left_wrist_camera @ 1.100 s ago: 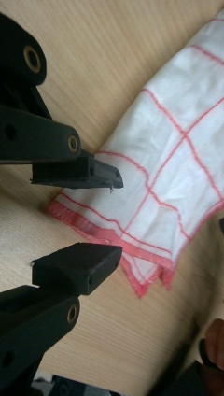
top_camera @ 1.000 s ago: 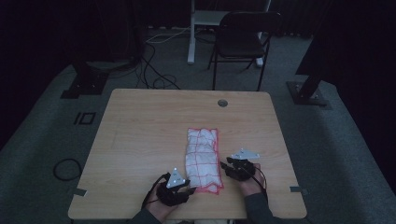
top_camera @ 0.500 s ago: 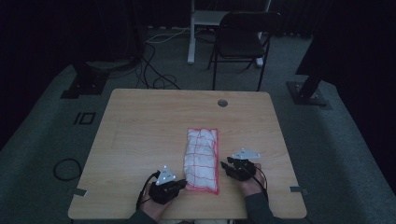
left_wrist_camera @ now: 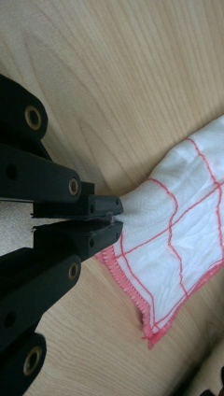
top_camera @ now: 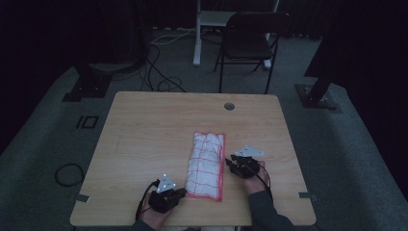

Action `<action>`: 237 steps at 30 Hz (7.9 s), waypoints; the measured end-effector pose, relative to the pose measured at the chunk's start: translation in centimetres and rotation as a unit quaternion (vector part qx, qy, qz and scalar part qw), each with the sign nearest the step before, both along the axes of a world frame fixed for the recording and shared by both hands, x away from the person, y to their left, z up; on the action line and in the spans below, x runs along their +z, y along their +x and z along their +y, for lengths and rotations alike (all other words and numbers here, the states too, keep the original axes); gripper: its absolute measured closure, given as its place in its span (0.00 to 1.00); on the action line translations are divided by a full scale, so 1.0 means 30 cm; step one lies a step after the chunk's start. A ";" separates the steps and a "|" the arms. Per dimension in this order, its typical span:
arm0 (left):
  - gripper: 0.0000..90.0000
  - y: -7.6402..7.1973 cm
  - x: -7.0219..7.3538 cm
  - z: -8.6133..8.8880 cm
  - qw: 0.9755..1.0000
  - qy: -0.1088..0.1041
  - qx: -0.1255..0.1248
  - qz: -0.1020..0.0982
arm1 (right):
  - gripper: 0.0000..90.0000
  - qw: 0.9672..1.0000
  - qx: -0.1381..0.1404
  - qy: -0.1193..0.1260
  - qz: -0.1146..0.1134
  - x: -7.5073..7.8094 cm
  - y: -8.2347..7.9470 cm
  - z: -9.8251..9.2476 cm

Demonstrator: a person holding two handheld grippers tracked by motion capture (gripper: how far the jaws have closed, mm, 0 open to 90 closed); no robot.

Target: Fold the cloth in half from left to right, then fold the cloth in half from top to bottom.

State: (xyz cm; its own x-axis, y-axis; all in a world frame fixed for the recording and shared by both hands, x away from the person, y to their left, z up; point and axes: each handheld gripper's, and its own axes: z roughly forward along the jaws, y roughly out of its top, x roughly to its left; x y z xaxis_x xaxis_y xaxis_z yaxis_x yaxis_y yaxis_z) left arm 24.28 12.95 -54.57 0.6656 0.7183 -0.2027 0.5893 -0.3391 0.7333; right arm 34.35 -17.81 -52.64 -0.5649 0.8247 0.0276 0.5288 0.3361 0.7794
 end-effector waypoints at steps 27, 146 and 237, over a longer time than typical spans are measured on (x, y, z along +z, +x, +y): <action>0.96 -0.005 -0.003 0.000 1.000 0.003 0.003 -0.002 | 0.71 0.997 -0.026 0.009 0.071 -0.015 0.329 0.128; 0.69 0.561 0.080 -0.106 0.995 0.000 0.082 -0.047 | 0.76 0.996 -0.065 -0.013 0.066 -0.009 0.338 0.091; 0.96 0.603 0.172 -0.125 0.996 -0.046 0.078 -0.021 | 0.94 0.999 -0.031 0.037 0.010 0.104 0.299 0.082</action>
